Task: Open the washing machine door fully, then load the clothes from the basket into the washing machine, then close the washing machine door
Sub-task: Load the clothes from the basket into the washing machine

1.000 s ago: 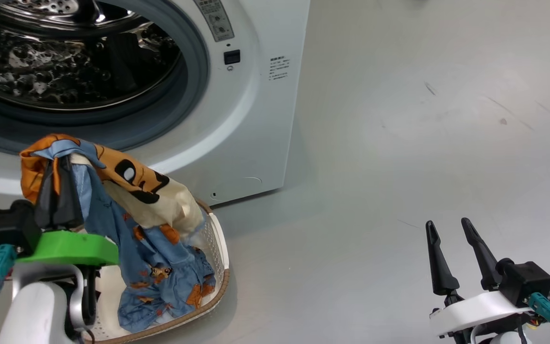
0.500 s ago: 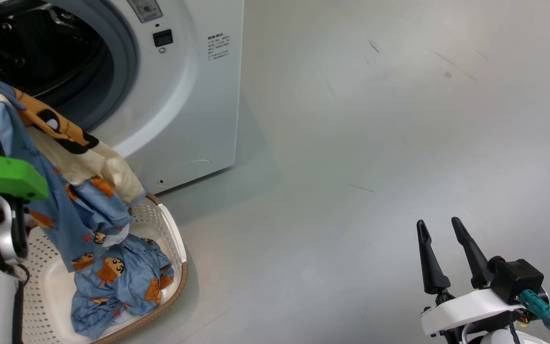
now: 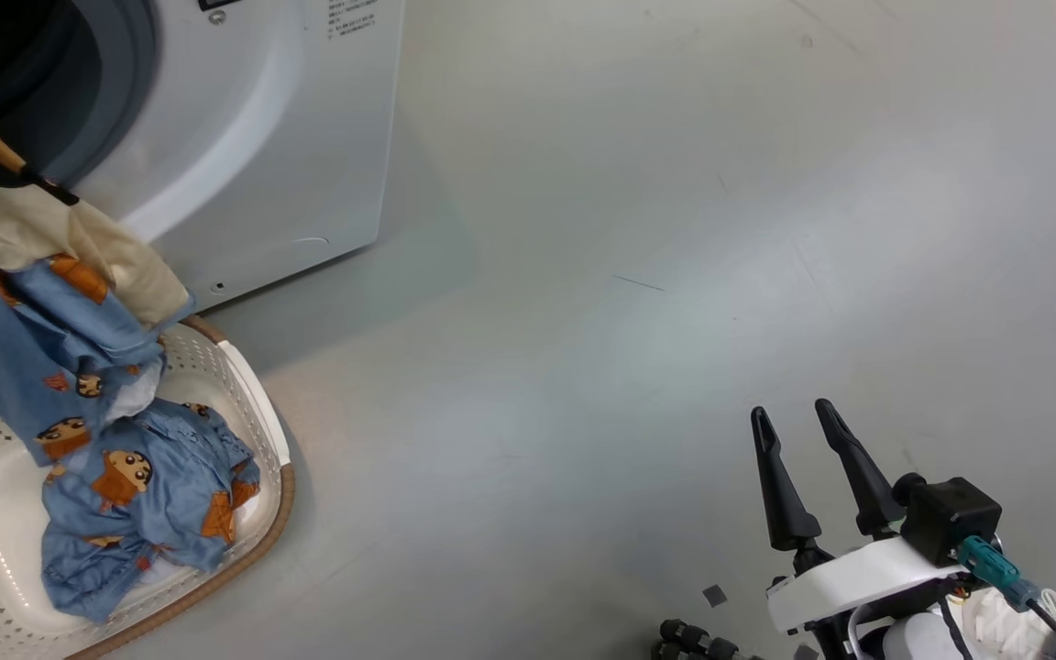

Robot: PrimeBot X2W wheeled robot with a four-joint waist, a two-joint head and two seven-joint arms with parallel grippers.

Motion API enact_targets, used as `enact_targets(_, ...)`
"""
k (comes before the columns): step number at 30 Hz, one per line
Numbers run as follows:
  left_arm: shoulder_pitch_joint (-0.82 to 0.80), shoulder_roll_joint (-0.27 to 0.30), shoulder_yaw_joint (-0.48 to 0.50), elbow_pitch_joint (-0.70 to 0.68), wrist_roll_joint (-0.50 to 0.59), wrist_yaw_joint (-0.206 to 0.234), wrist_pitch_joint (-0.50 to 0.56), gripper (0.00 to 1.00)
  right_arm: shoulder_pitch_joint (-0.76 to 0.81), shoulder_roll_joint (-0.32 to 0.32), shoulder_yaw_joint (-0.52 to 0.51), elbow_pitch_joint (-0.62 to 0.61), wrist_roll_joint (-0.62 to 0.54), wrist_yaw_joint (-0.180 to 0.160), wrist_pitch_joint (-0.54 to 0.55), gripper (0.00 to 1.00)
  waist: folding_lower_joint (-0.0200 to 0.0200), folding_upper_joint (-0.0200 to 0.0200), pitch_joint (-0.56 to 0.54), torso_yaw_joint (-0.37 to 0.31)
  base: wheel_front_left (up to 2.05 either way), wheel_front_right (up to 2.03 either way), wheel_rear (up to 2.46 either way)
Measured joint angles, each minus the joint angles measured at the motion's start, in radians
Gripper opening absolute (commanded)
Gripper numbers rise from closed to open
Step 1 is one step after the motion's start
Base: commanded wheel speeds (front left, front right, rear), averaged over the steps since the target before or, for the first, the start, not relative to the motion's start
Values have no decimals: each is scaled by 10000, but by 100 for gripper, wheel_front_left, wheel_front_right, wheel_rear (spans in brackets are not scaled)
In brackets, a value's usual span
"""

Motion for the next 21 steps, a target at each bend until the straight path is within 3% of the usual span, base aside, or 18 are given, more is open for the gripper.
enact_targets(7, -1181, 487, 288, 589, 127, 125, 174, 0, -259, 27, 194, 0, 100, 0, 0, 100, 0, 0, 831, -278, 0, 0, 0)
enact_targets(21, -3229, 863, 169, 1459, 470, 174, -184, 0, -500, 42, 349, 15, 451, 0, -2, 100, 0, 0, 1993, -573, 0, 0, 0)
